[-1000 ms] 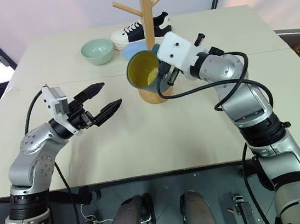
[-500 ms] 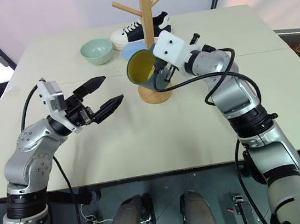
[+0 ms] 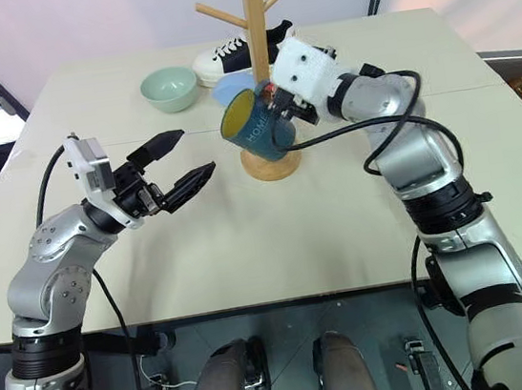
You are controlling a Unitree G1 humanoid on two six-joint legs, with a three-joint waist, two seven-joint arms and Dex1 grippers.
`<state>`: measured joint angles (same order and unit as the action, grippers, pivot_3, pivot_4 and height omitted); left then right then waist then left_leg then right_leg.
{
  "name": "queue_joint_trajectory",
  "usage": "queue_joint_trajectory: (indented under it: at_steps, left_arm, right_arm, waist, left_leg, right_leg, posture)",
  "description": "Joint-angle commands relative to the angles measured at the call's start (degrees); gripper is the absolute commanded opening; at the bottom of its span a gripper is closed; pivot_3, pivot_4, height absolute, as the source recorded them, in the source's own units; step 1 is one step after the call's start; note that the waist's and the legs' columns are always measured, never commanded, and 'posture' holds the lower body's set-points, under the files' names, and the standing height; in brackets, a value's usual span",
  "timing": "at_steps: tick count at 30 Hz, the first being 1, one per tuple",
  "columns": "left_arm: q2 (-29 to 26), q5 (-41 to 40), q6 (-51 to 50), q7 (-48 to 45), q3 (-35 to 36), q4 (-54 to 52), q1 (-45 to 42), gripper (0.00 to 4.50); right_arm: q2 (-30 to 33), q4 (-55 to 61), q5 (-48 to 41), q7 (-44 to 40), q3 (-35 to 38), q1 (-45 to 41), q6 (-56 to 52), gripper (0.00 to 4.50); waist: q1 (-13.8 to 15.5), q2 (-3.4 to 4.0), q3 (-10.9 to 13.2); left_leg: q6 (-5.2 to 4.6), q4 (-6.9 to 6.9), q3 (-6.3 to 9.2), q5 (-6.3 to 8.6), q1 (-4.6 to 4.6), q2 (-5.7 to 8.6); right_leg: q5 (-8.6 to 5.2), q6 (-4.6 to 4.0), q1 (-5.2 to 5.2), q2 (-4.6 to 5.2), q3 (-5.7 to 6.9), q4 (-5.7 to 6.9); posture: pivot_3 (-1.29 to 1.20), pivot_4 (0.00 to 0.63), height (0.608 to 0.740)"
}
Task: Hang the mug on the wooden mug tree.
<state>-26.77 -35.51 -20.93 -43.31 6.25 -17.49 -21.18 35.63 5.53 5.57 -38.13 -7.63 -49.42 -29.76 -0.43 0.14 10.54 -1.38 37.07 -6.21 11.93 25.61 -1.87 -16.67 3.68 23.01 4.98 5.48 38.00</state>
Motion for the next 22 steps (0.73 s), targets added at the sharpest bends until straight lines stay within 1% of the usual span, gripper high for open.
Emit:
queue_joint_trajectory:
  at_steps: [1,2,5,6,8,10,12,14,20,22]
  left_arm:
    - [0.2,0.9,1.7,1.0,1.1,0.2,-0.6,4.5]
    - [0.6,1.4,2.2,1.6,1.3,0.9,-0.3,4.5]
    - [1.7,3.8,4.1,4.0,1.9,3.5,1.5,4.5]
    - [2.0,4.2,4.6,4.6,2.2,4.0,1.9,4.5]
    - [2.7,6.3,5.7,7.1,2.7,6.5,3.0,4.5]
    - [3.8,9.0,8.1,10.0,3.8,10.5,4.8,4.5]
    - [4.8,12.1,11.3,12.9,4.6,14.4,6.3,4.5]
    - [5.6,14.4,13.5,15.3,5.0,17.1,7.5,4.5]
    - [6.6,18.1,16.4,19.0,5.3,18.6,11.2,4.5]
    - [6.9,16.8,15.9,19.0,6.1,17.7,12.0,4.5]
  right_arm:
    - [2.6,4.4,-6.0,-3.0,8.0,3.3,-0.2,3.49]
    - [2.5,4.6,-8.0,-3.0,10.3,4.8,-0.7,3.49]
    - [1.7,5.0,-14.4,-4.2,17.9,13.0,0.3,3.49]
    - [1.3,5.1,-15.9,-4.1,19.4,14.8,0.1,3.49]
    - [-0.4,3.8,-18.9,-3.2,22.4,19.1,0.4,3.49]
    - [-3.7,0.6,-20.8,-1.8,24.8,24.5,3.3,3.49]
    - [-6.0,-2.7,-20.9,-1.4,25.0,28.3,7.5,3.49]
    - [-7.4,-4.9,-20.8,-1.1,24.2,30.1,9.7,3.49]
    - [-9.7,-11.1,-21.7,-0.5,23.9,31.0,14.9,3.49]
    - [-10.0,-12.4,-22.5,-0.8,24.1,30.8,15.6,3.49]
  waist:
    - [-0.1,-0.01,0.0]
    - [-0.2,-0.03,0.0]
    - [-0.1,-0.06,0.0]
    - [-0.2,-0.05,0.0]
    - [-0.3,-0.04,0.0]
    - [-0.3,-0.04,0.0]
    - [-0.3,-0.05,0.0]
    - [-0.3,-0.04,0.0]
    - [-0.2,-0.04,0.0]
    - [-0.2,-0.04,0.0]
  left_leg:
    - [-0.01,0.0,0.0,0.01,0.0,0.01]
    - [-0.02,0.0,0.0,0.02,-0.01,0.0]
    - [-0.02,-0.03,0.0,0.02,-0.14,-0.02]
    - [-0.02,-0.05,0.0,0.02,-0.18,-0.03]
    - [-0.03,-0.05,0.0,0.02,-0.16,-0.03]
    - [-0.02,-0.05,0.0,0.01,-0.18,-0.05]
    - [-0.02,-0.05,0.0,0.02,-0.25,-0.06]
    - [-0.02,-0.05,0.0,0.02,-0.21,-0.05]
    - [0.0,-0.03,-0.02,0.03,-0.16,-0.05]
    - [0.13,-0.04,-0.01,0.11,-0.16,-0.05]
  right_leg:
    - [0.0,0.0,-0.01,0.01,0.0,-0.02]
    - [0.0,0.0,-0.03,0.01,0.0,-0.02]
    - [0.0,0.0,-0.11,-0.01,0.0,-0.01]
    - [0.0,0.0,-0.15,-0.02,0.0,-0.02]
    - [0.0,0.0,-0.11,-0.01,-0.02,-0.01]
    - [0.0,0.0,-0.11,-0.02,-0.02,0.01]
    - [0.0,0.0,-0.18,-0.04,-0.01,0.01]
    - [0.0,0.0,-0.14,-0.03,-0.02,0.0]
    - [0.0,0.0,-0.06,0.01,-0.05,0.0]
    - [-0.01,-0.01,-0.06,0.03,-0.05,0.0]
  posture:
    - [0.0,0.15,0.73]
    - [0.0,0.15,0.73]
    - [0.0,0.15,0.73]
    - [0.0,0.15,0.73]
    - [0.0,0.15,0.73]
    - [0.0,0.15,0.73]
    - [0.0,0.15,0.73]
    - [0.0,0.15,0.73]
    - [0.0,0.15,0.73]
    - [0.0,0.15,0.73]
